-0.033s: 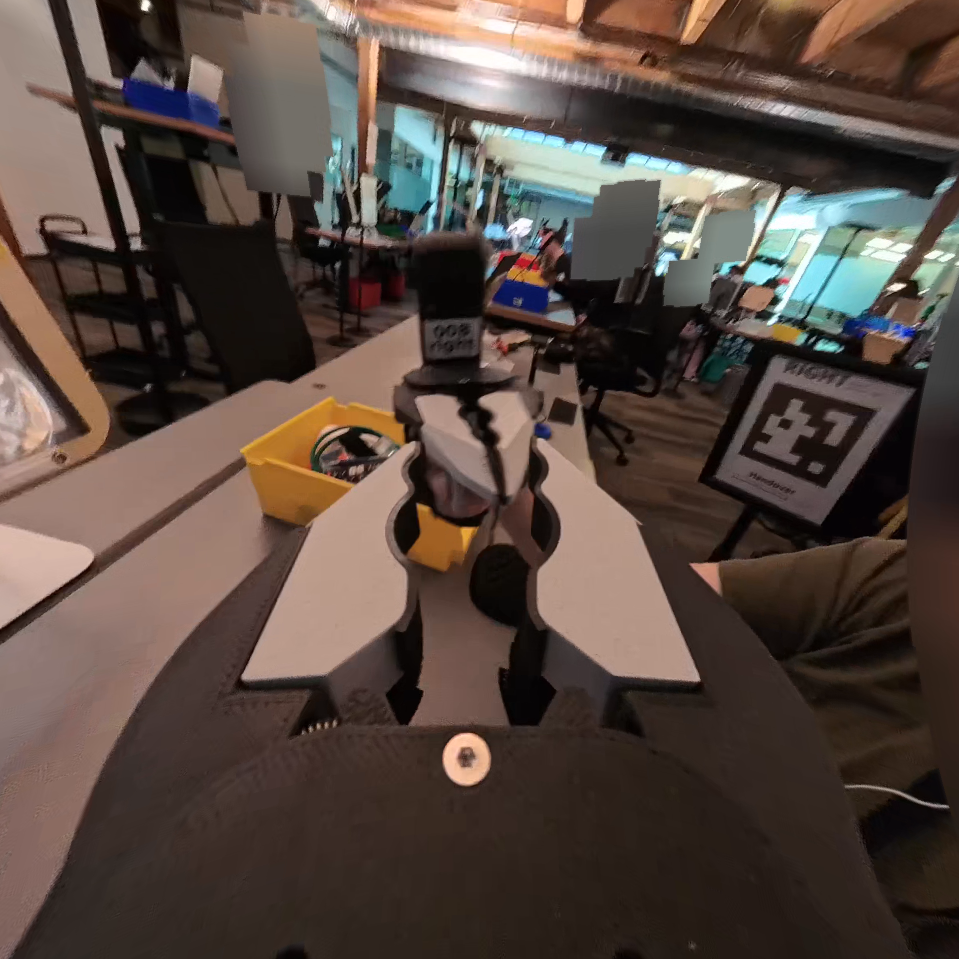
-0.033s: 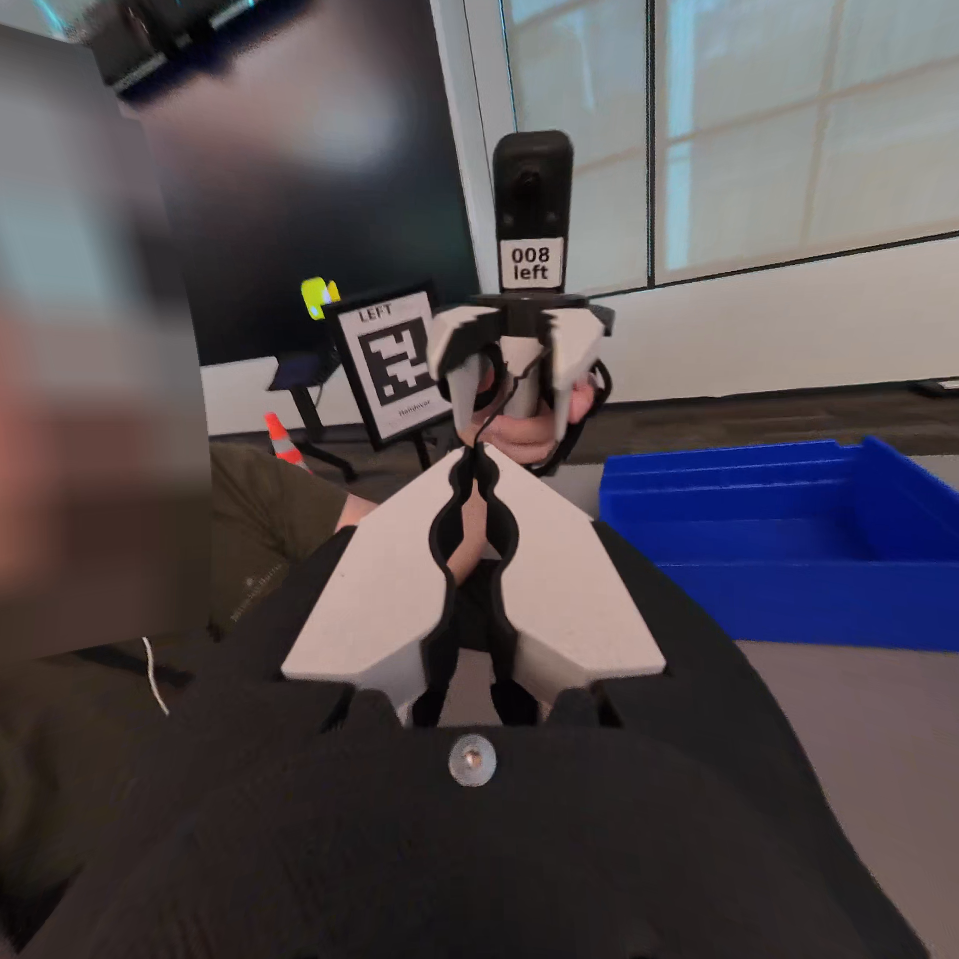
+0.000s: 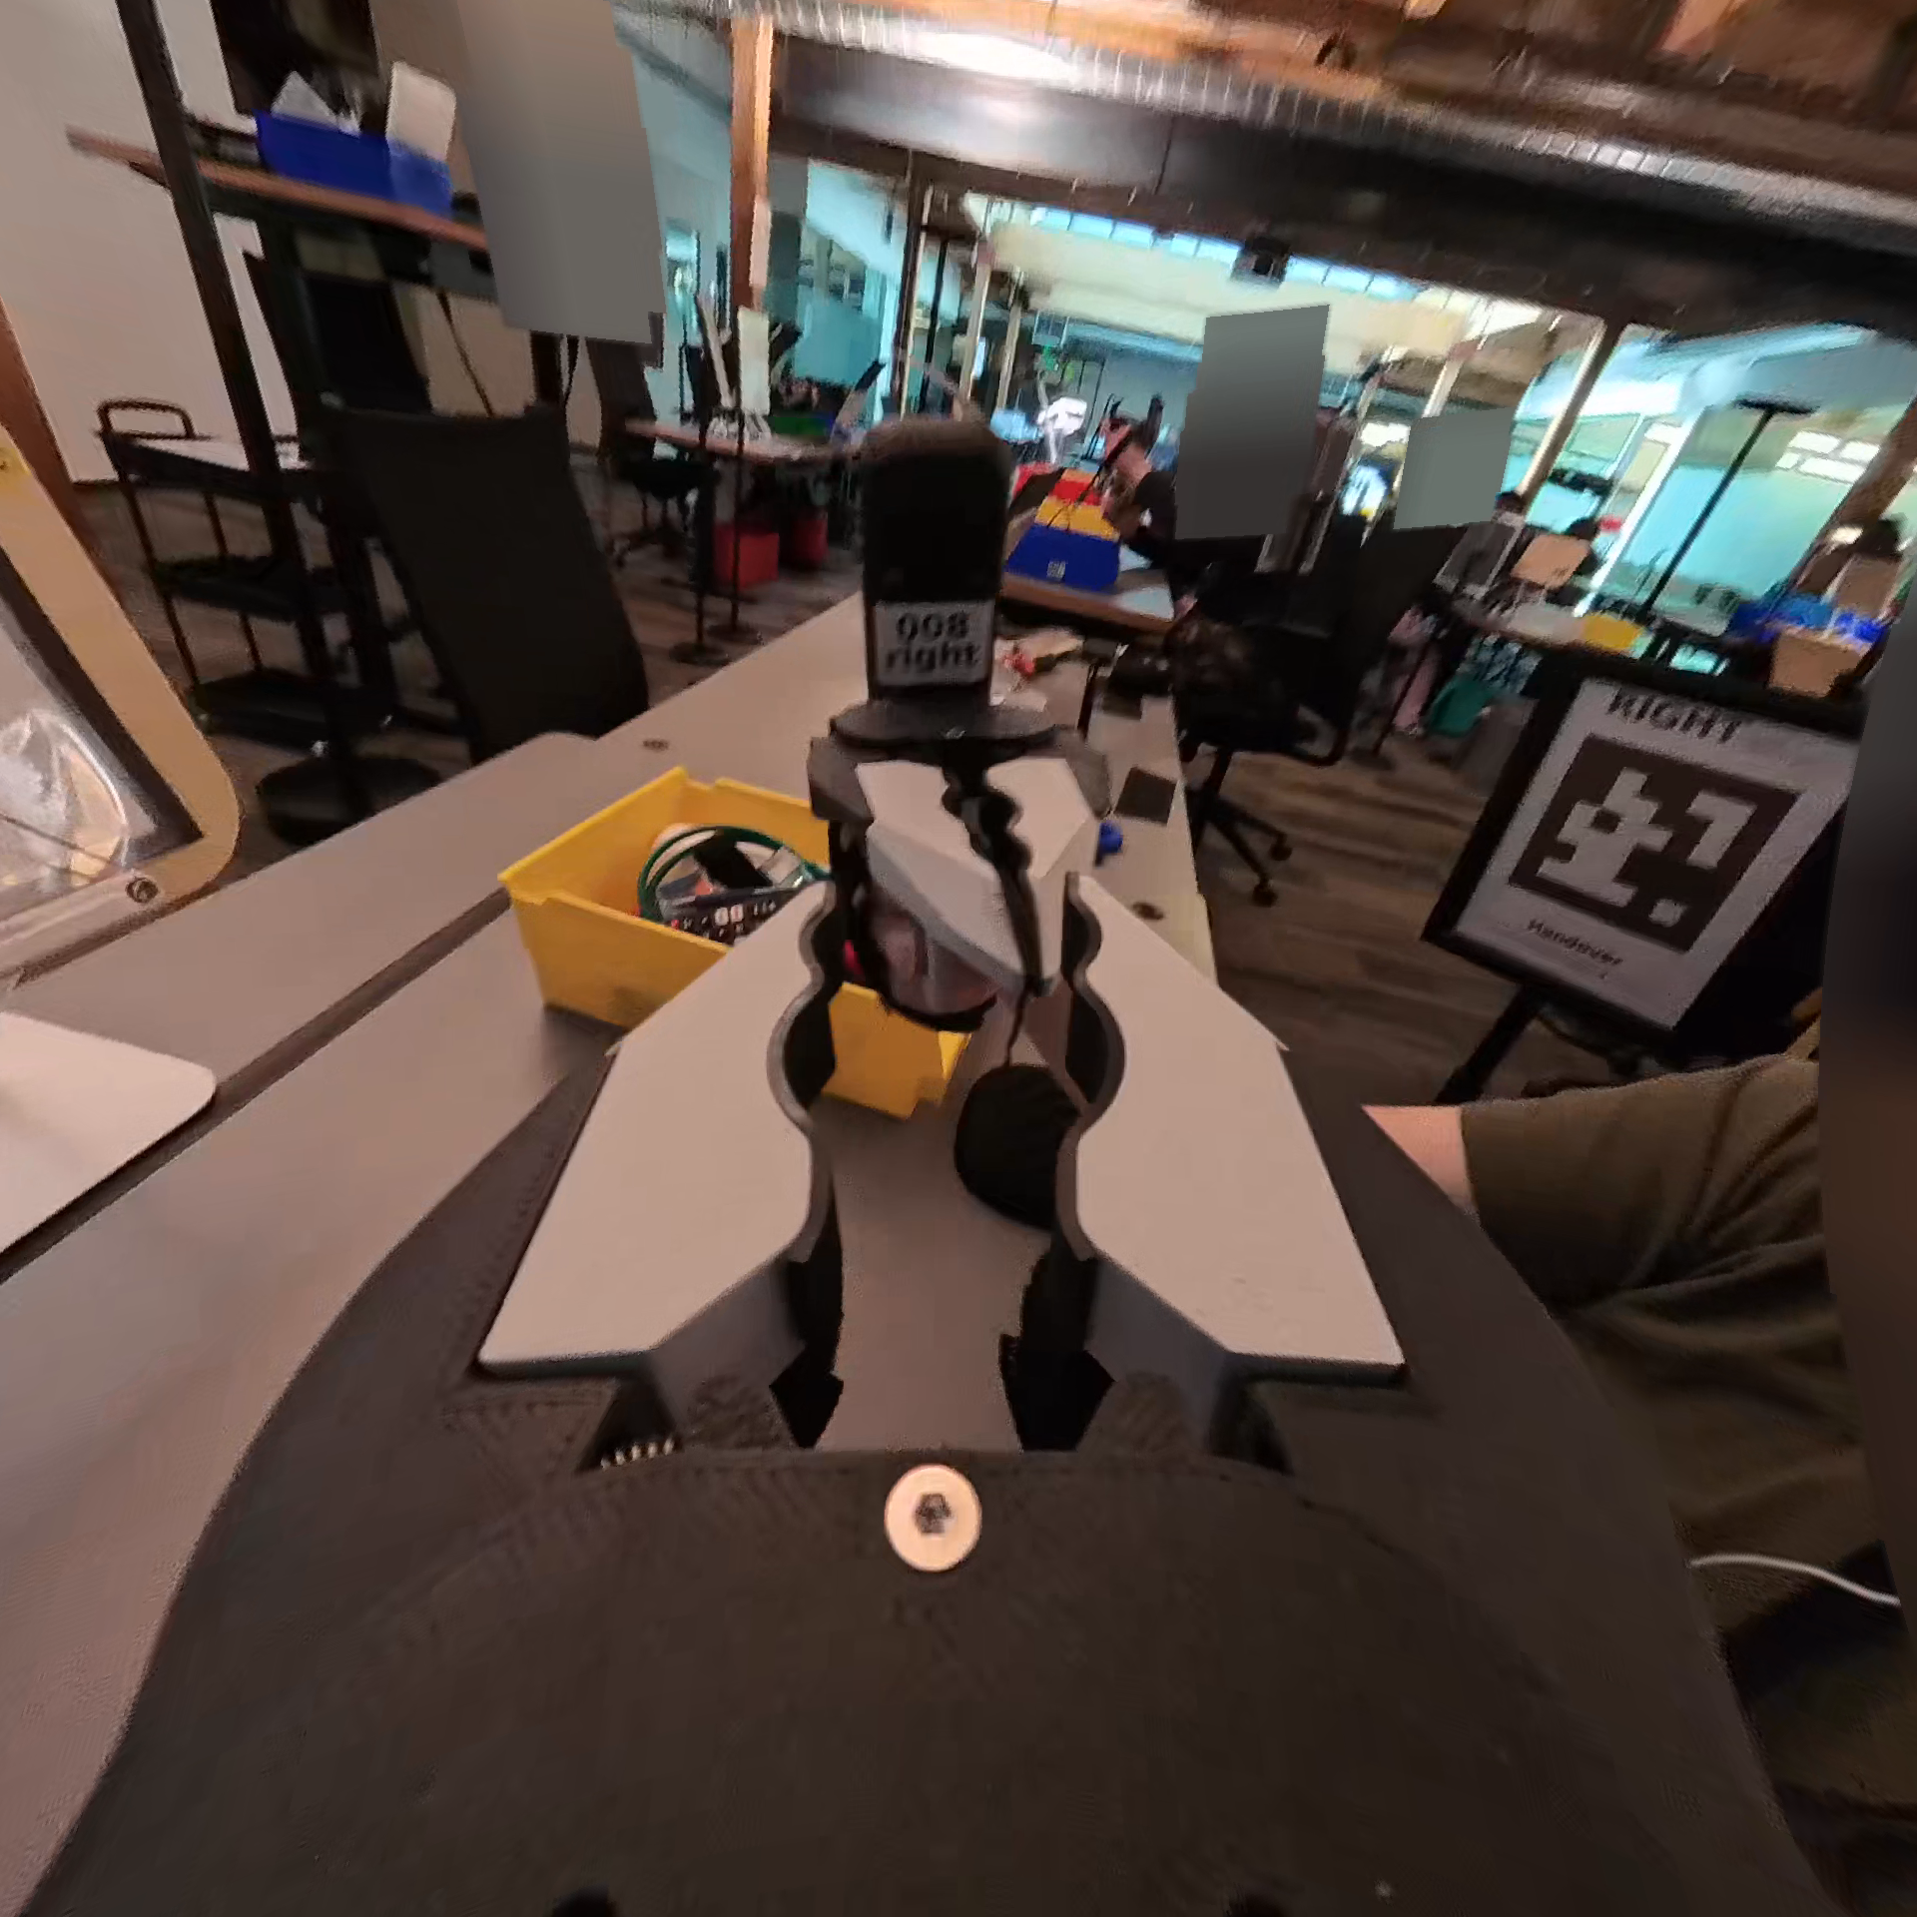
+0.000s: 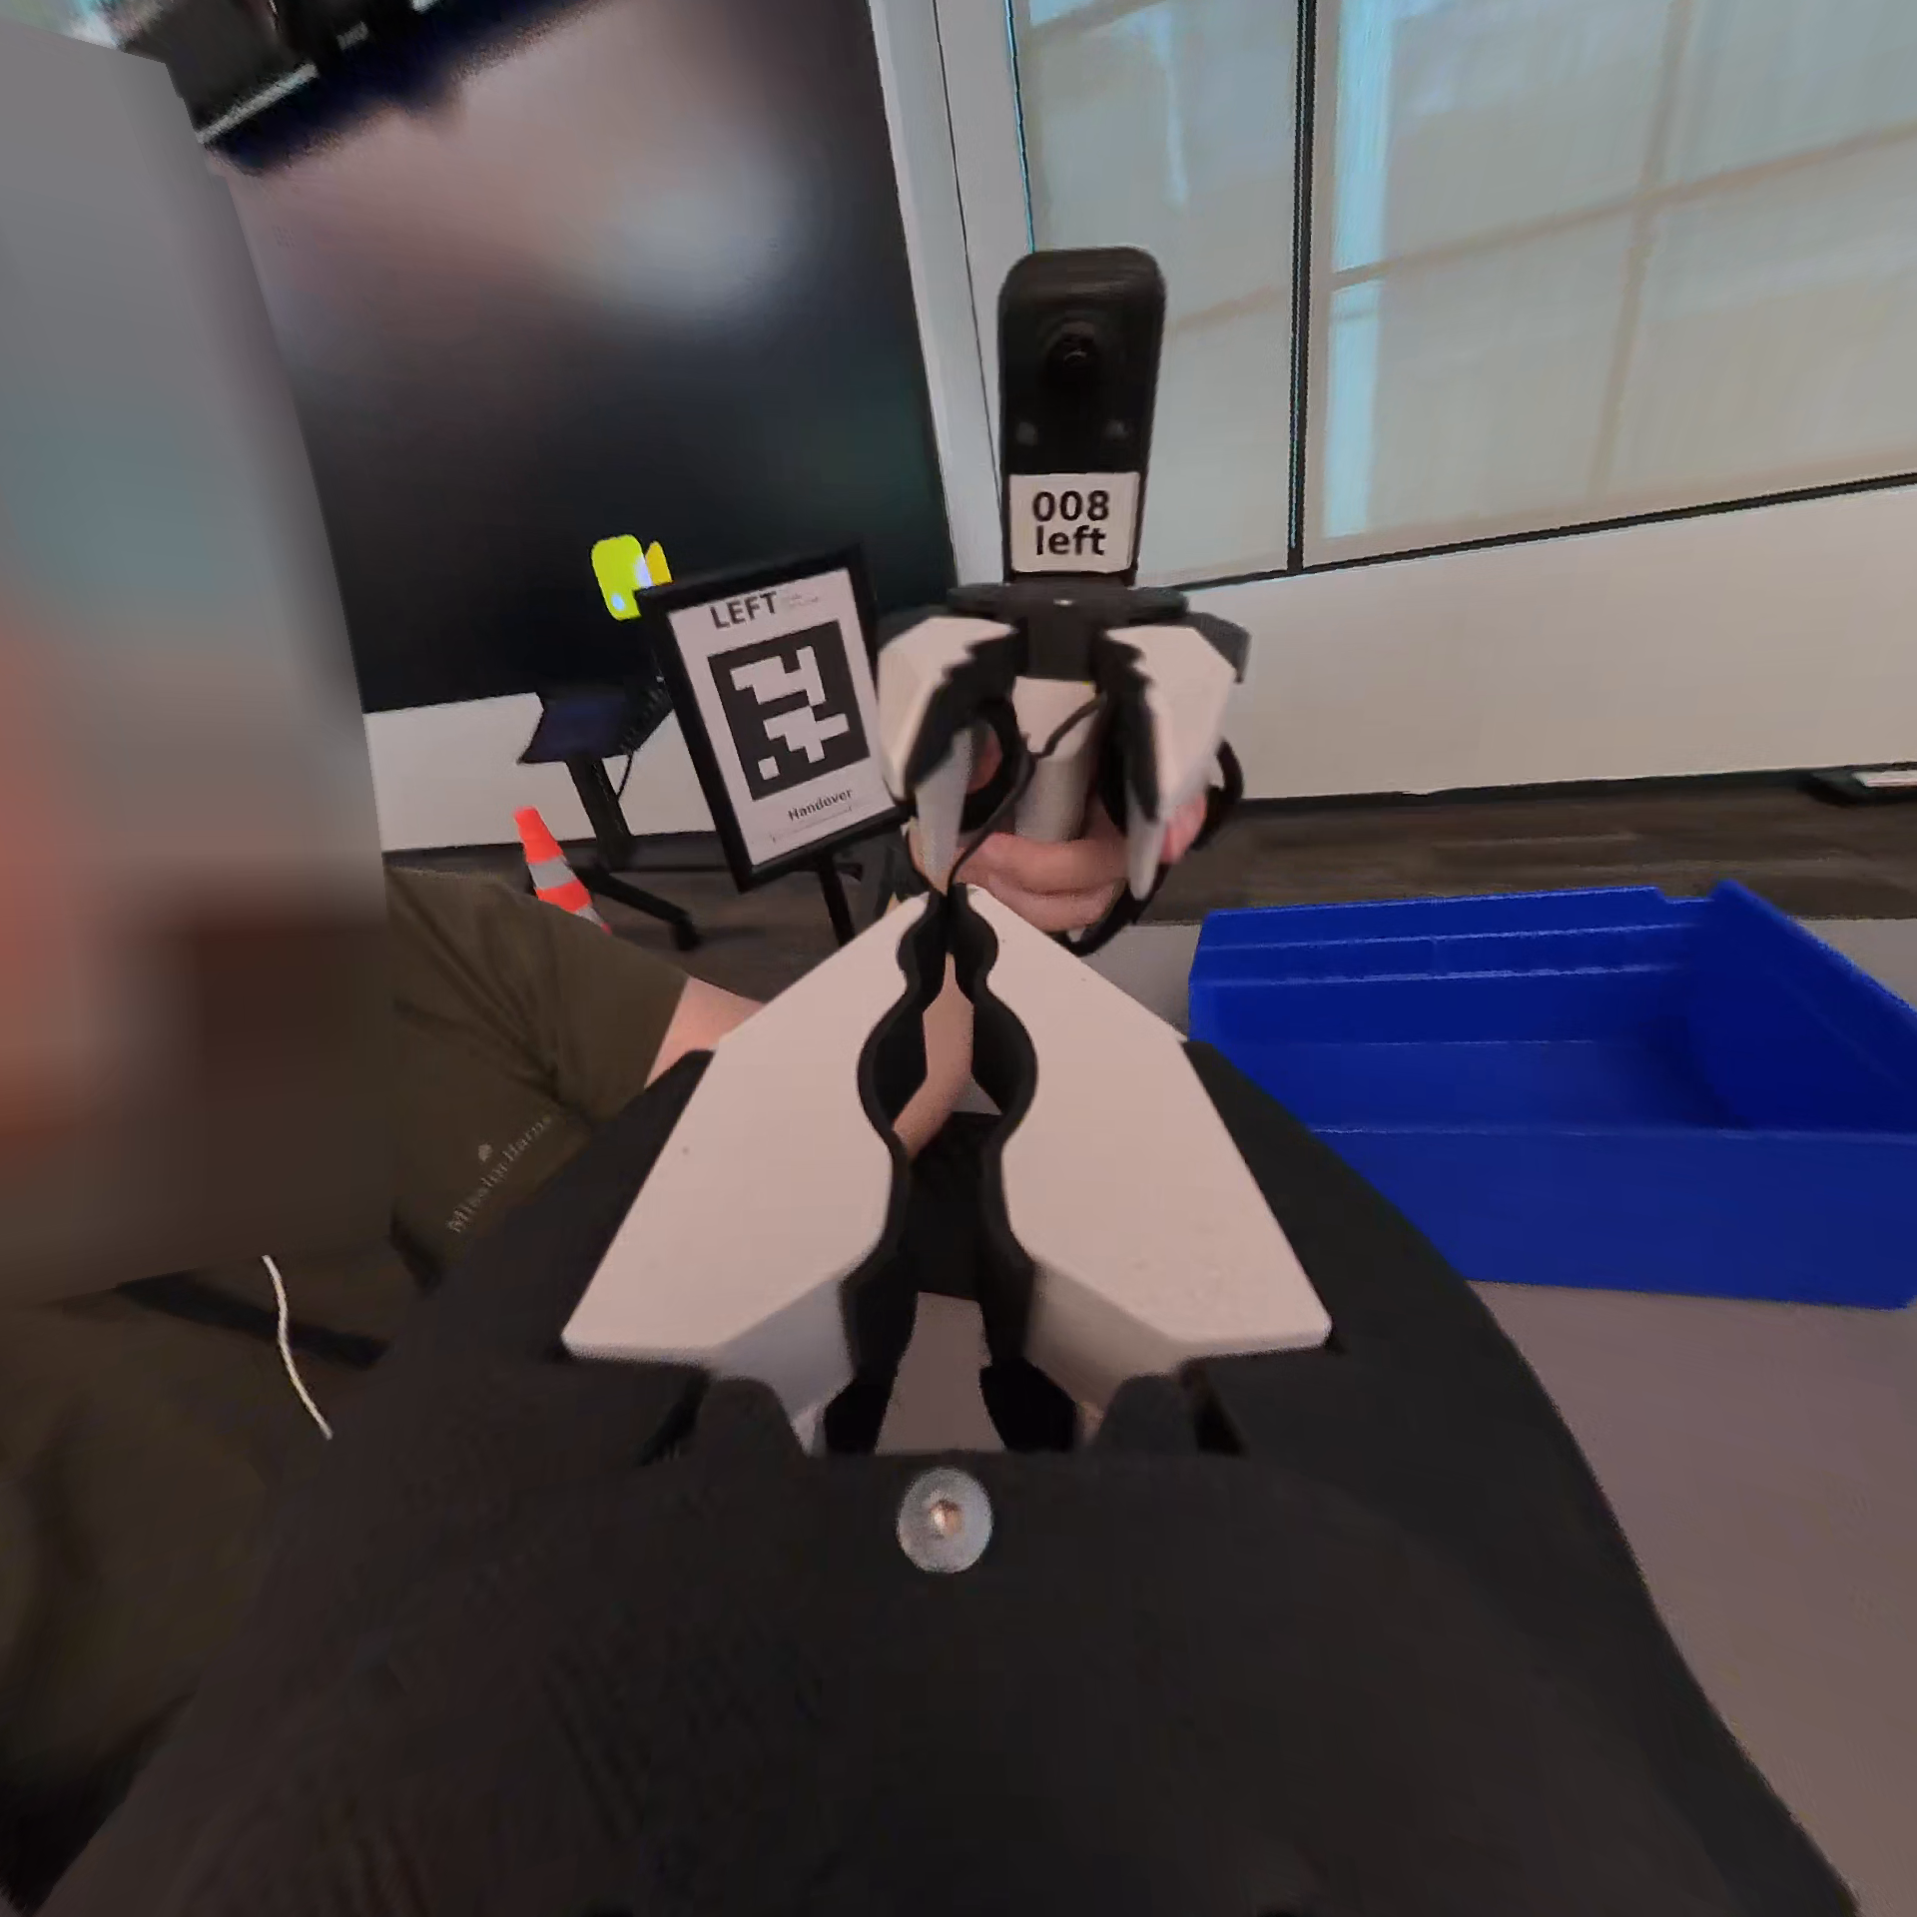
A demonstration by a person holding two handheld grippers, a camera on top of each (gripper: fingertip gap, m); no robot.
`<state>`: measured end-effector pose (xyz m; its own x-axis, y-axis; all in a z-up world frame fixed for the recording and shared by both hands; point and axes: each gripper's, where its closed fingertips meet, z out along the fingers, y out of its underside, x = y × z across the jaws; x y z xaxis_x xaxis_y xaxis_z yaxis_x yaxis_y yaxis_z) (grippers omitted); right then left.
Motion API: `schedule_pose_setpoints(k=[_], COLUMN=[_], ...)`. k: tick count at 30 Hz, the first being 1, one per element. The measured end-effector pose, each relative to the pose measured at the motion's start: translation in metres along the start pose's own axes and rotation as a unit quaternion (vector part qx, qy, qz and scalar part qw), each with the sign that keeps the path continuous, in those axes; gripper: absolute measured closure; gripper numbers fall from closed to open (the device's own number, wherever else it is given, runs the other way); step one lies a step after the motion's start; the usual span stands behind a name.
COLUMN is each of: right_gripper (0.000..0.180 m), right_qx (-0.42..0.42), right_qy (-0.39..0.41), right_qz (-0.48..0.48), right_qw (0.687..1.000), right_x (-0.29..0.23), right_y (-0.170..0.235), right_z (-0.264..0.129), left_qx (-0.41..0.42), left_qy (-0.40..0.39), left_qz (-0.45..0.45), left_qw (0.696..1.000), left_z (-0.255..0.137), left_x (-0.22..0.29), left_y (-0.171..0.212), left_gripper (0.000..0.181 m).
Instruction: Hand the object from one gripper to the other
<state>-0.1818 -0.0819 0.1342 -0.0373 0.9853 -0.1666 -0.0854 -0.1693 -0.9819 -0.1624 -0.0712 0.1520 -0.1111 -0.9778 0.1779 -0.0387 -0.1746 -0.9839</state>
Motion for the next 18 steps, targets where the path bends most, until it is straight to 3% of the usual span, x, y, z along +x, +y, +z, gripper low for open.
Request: schedule_pose_setpoints(k=[10,14,18], right_gripper=[0.180,0.180,0.179], right_qx=[-0.027,-0.040,-0.012], right_qy=[0.022,0.032,0.030], right_qz=[-0.003,-0.006,0.009], right_qw=[0.999,0.999,0.999], right_x=[0.003,0.007,0.010], right_y=[0.007,0.012,0.005], right_z=[0.003,0.005,0.001], left_qx=[-0.041,-0.027,0.006], left_qy=[0.015,0.023,0.020], left_qz=[0.003,0.005,0.010], left_qw=[0.999,0.999,1.000], left_z=[0.013,0.016,0.009], left_x=[0.002,0.002,0.000], left_y=[0.018,0.015,0.003], left_gripper=[0.147,0.177,0.181])
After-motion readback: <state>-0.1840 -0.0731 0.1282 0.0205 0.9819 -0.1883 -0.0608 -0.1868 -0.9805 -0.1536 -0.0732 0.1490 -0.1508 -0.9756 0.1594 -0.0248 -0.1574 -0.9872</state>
